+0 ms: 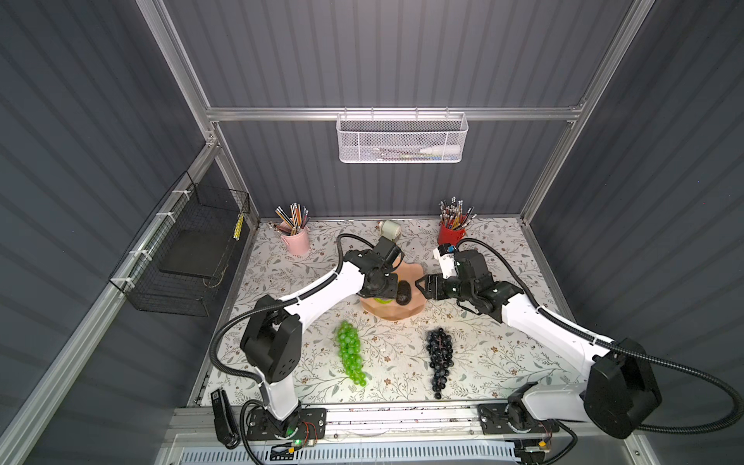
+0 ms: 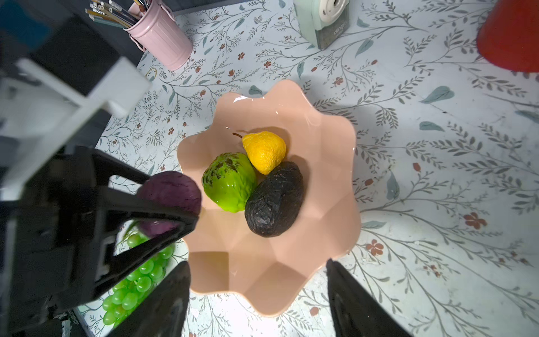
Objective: Place and organize the fake fruits in the fruit bowl
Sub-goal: 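Lower the purple fruit into the bowl beside the avocado and open the left gripper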
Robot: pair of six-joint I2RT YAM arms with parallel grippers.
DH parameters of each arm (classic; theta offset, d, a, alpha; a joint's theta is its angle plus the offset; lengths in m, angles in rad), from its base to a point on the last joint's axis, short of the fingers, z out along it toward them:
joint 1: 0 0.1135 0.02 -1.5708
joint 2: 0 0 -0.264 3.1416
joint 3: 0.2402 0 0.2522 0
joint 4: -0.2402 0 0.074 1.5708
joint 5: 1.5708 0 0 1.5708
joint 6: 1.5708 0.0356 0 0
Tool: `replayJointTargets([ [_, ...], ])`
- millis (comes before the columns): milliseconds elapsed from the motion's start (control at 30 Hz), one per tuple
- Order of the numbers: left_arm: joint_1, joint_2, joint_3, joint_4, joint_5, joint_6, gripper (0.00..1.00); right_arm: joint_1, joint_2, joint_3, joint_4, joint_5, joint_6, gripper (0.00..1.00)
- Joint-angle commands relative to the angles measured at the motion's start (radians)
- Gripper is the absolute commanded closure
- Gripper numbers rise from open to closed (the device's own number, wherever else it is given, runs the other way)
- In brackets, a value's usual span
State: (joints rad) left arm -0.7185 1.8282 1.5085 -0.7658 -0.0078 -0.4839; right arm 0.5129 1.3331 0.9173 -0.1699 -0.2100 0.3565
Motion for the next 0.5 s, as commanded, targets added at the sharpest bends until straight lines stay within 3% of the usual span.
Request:
replayJointTargets([
  [0,0.021,0.060,0.035,-0.010,0.075,0.076,0.60,-0.003,-0.015,0.030,-0.057,0.021,-0.013,0.26],
  [300,0.022,0.094,-0.012,0.034,0.158,0.094,0.57,-0.002,-0.022,0.014,-0.049,0.023,0.010,0.25],
  [467,0.022,0.114,-0.021,0.055,0.152,0.083,0.56,-0.003,-0.013,0.014,-0.041,0.011,0.015,0.25],
])
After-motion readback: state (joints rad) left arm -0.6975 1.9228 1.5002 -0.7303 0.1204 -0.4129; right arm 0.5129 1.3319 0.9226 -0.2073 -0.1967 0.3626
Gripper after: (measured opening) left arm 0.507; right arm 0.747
